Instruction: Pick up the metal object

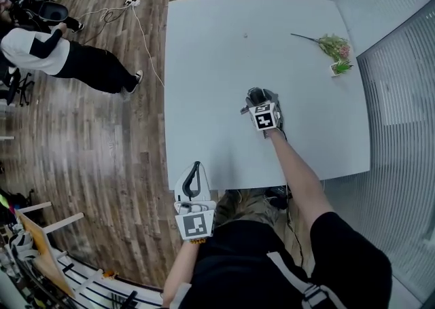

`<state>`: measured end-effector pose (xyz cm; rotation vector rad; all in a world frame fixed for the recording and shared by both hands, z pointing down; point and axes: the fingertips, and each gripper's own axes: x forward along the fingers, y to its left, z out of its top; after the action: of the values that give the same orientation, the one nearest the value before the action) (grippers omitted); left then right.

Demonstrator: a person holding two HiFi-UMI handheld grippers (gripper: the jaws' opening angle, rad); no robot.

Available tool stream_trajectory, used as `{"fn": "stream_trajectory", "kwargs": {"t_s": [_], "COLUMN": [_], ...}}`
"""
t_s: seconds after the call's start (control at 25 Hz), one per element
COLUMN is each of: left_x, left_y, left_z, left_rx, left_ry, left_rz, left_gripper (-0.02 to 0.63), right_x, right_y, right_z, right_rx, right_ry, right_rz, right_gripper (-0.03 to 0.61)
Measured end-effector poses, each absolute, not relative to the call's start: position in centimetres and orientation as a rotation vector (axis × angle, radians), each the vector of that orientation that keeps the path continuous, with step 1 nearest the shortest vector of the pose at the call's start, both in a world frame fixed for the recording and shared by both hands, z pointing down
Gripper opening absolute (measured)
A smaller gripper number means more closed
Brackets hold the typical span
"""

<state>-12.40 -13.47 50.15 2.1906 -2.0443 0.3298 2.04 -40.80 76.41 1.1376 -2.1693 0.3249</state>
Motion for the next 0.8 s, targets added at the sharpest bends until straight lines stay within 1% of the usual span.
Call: {"fn": "stream_trajectory", "kwargs": {"t_s": [0.12,0.36,0.8], "left_x": [-12.5,-13.1,-14.1], "left_y": [-13.2,-12.8,-12.9], "left_z": [50.3,50.1,49.6], "left_rx": [2.191,2.181,2.180], "left_ry": [-2.045,-2.068,-2.085], "left_rz": [0.336,0.320,0.312], "left_gripper": [0.005,0.005,0.005], "right_x": [2.1,1.6,2.4], "right_y": [-40.7,-40.9,-40.7], "right_z": [76.7,76.9,76.3], "right_rx": [1.137,1.095,1.158], "right_ry": [-2.122,-2.093,-2.085], "right_rz": [0.367,0.388,0.404], "right_gripper": [0.290,0.273,0.261]}}
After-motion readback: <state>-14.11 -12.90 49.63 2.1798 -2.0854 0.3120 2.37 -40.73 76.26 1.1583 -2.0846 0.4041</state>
